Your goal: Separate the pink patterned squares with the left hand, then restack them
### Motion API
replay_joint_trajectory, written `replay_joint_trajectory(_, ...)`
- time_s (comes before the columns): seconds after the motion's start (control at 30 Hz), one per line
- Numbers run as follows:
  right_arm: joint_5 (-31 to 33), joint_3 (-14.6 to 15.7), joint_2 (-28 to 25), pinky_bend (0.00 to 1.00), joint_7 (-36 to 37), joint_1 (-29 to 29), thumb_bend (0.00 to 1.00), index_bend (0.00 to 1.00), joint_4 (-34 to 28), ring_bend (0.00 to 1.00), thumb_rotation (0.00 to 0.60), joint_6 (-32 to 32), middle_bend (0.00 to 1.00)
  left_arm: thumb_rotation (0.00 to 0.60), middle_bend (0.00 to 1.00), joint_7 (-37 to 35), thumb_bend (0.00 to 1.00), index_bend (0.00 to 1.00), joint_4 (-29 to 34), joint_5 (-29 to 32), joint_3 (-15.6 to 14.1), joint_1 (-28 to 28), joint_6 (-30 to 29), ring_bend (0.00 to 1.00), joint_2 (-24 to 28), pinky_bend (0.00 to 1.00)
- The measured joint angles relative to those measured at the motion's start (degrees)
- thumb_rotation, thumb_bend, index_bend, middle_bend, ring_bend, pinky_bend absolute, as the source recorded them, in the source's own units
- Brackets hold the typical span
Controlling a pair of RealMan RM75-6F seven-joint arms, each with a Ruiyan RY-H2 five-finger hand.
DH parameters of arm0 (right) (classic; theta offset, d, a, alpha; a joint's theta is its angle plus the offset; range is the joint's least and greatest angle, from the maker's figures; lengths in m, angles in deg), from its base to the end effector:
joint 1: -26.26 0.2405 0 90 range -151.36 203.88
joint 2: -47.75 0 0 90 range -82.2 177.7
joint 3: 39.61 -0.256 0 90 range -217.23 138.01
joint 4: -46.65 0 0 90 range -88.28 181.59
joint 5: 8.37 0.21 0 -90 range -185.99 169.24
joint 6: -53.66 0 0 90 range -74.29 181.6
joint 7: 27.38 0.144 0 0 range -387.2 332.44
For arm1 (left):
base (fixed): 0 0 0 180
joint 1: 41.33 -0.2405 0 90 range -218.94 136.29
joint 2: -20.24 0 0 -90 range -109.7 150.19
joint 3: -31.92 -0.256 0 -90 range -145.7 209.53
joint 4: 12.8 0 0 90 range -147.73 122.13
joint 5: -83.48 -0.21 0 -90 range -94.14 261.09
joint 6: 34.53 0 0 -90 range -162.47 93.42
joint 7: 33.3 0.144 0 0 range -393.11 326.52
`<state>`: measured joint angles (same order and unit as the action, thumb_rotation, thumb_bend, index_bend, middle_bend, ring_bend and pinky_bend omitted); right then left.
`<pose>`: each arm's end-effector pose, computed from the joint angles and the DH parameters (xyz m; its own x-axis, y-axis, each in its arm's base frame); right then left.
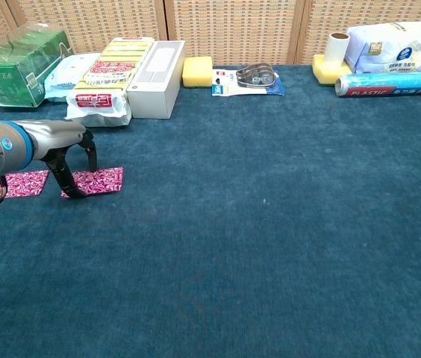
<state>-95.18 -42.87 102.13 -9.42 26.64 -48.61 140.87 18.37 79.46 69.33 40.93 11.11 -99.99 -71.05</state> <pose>-0.3187 -0.1578 0.2133 0.2123 0.0246 0.9769 -0.9767 0.0389 0.2113 -0.1641 0.3358 -0.0340 0.5169 0.5180 0.6815 0.8049 -0.0229 -0.5930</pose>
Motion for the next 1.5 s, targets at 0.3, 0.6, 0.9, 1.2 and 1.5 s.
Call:
replay_joint_trajectory(0.3,-0.06,0.00,0.01,0.01,0.26,-0.01,0.00,0.13,0.23,0.01,0.600,0.05,0.02,0.600,0.00,0.23,0.22,0.30,-0.23,-0.40,-0.08,0.02,-0.81,0.00,-0.19,0.02)
replay_joint_trajectory(0.6,0.08,-0.08,-0.02,0.01,0.66,-0.10,0.00,0.13,0.43,0.01,0.600,0.16,0.02,0.600,0.00,0.51,0.22,0.21,-0.45,-0.97,-0.33,0.05,-0.73,0.00,-0.48,0.02)
replay_joint_trajectory(0.9,-0.07,-0.03,-0.01,0.01,0.79,-0.09,0.00,0.13,0.68,0.01,0.600,0.15,0.02,0.600,0.00,-0.01,0.22,0.20,1.29,-1.28,-0.03,-0.30,-1.12,0.00,0.32,0.02)
replay_joint_trajectory(1.2,-0.48,0.09,-0.04,0.01,0.71,-0.12,0.00,0.13,0.40,0.01,0.600,0.31,0.02,0.600,0.00,-1.22,0.22,0.20,7.37,-2.49,-0.88,-2.55,-4.15,0.00,5.68,0.02)
replay_joint_trajectory(1.5,-0.84,0.27,-0.06,0.01,0.45,-0.20,0.00,0.13,0.06,0.01,0.600,0.51,0.02,0.600,0.00,-6.39,0.22,0.20,6.90,-4.76,-3.31,-6.81,-2.00,0.00,9.85,0.02)
